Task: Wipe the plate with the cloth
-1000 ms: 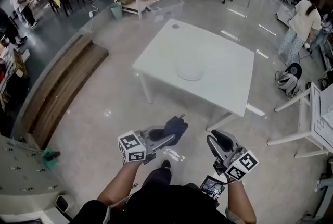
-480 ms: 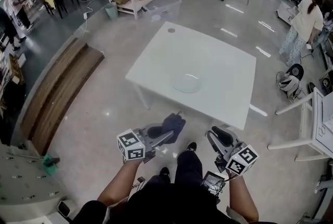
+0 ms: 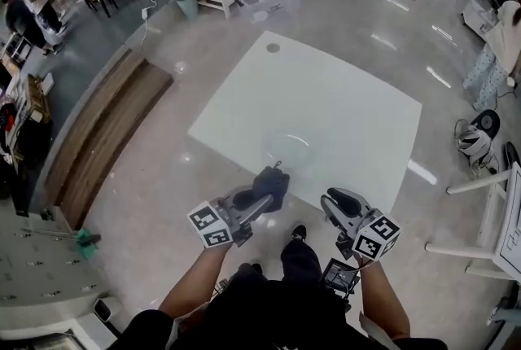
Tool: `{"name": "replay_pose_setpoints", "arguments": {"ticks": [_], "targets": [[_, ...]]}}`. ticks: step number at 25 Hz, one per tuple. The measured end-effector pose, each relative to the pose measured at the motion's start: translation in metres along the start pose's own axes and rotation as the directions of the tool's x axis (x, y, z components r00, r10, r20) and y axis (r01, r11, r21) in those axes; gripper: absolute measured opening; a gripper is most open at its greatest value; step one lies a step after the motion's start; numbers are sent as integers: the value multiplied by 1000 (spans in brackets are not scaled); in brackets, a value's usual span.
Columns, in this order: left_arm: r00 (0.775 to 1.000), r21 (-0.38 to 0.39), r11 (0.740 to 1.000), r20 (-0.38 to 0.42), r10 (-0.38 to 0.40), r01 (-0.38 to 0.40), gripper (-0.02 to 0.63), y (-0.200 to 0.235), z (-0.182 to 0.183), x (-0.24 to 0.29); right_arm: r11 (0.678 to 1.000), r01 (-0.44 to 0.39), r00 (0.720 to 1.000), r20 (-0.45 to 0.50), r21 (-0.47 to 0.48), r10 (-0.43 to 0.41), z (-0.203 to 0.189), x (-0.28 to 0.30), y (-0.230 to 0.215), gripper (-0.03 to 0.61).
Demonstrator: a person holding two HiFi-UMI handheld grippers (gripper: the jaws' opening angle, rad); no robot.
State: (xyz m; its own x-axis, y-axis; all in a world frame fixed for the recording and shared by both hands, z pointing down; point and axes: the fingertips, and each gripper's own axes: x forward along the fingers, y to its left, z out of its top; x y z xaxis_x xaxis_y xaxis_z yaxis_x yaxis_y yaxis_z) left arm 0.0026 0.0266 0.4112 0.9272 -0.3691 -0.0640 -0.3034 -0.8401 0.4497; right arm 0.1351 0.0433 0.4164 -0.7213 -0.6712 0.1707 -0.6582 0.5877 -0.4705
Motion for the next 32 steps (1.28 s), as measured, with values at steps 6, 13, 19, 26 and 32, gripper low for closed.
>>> {"name": "replay_pose_setpoints", "arguments": {"ticks": [6, 13, 19, 26, 32], "targets": [[997, 3, 997, -25, 77, -77, 51, 37, -15, 34, 998, -43, 998, -45, 51, 45, -1, 30, -52, 74], [991, -45, 990, 5, 136, -136, 51, 86, -21, 54, 992, -12, 995, -101, 123, 25, -21, 63, -107, 74], [976, -22, 986, -145, 160, -164, 51, 130, -55, 58, 971, 112, 978, -198, 212, -70, -52, 91, -152, 74], [966, -65, 987, -226, 127, -145, 51, 150, -79, 95, 931, 198, 947, -307, 308, -100, -81, 122, -191, 74], [950, -108, 983, -292, 114, -152, 51, 168, -90, 116, 891, 271, 908, -405, 365, -111, -101, 148, -209, 74]]}}
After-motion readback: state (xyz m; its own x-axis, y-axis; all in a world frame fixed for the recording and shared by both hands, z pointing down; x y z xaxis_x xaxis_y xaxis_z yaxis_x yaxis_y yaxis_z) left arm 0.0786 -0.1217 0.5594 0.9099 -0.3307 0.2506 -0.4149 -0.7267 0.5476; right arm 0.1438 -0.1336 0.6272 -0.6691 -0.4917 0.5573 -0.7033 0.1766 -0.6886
